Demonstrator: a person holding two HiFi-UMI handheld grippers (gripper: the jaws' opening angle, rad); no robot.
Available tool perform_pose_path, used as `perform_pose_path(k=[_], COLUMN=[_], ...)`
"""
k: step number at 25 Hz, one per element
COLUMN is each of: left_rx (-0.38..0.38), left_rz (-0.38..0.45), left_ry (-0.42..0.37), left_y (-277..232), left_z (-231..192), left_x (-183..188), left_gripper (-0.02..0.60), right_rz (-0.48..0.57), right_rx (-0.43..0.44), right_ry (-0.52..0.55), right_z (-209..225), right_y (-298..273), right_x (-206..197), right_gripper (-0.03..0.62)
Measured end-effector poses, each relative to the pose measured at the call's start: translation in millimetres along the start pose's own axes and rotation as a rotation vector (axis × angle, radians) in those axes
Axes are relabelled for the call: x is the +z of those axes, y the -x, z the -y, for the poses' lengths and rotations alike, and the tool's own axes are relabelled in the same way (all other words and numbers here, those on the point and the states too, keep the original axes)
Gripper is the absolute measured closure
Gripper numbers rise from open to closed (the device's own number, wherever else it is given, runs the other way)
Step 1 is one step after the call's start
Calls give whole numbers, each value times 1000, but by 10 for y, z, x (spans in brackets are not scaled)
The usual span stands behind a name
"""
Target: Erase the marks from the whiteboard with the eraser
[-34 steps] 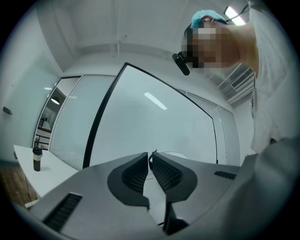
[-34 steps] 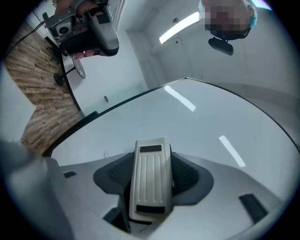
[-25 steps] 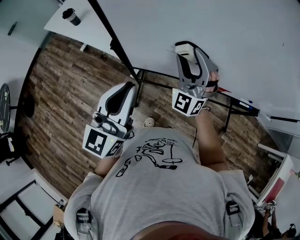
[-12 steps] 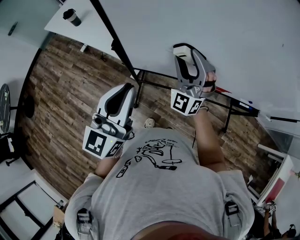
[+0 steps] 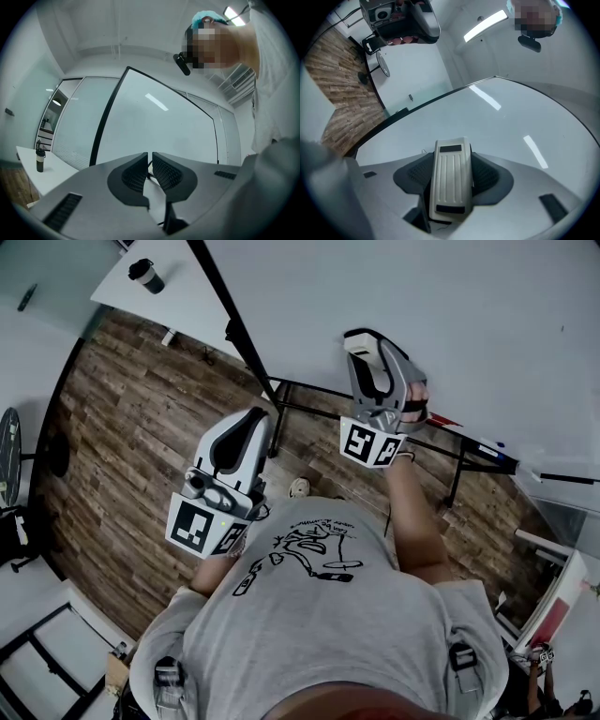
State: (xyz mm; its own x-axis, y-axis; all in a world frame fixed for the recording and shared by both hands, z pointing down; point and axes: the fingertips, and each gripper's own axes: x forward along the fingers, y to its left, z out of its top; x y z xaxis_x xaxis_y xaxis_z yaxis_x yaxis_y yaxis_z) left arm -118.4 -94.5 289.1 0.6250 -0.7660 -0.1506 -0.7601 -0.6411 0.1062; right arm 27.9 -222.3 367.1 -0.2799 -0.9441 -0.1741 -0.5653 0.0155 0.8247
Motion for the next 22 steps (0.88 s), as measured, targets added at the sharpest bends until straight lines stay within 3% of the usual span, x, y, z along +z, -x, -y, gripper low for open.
perform_pose_path(k=[22], left_rx=[-7], left_rz=[2], left_ry=[-2], left_y=[124], left_z=[-12], left_x=[49], left_gripper=[537], right_rz=[-17], right_rx=[22], right_ry=[32], right_z=[-171], right_y=[-47], right_x=[5], right_gripper=[339])
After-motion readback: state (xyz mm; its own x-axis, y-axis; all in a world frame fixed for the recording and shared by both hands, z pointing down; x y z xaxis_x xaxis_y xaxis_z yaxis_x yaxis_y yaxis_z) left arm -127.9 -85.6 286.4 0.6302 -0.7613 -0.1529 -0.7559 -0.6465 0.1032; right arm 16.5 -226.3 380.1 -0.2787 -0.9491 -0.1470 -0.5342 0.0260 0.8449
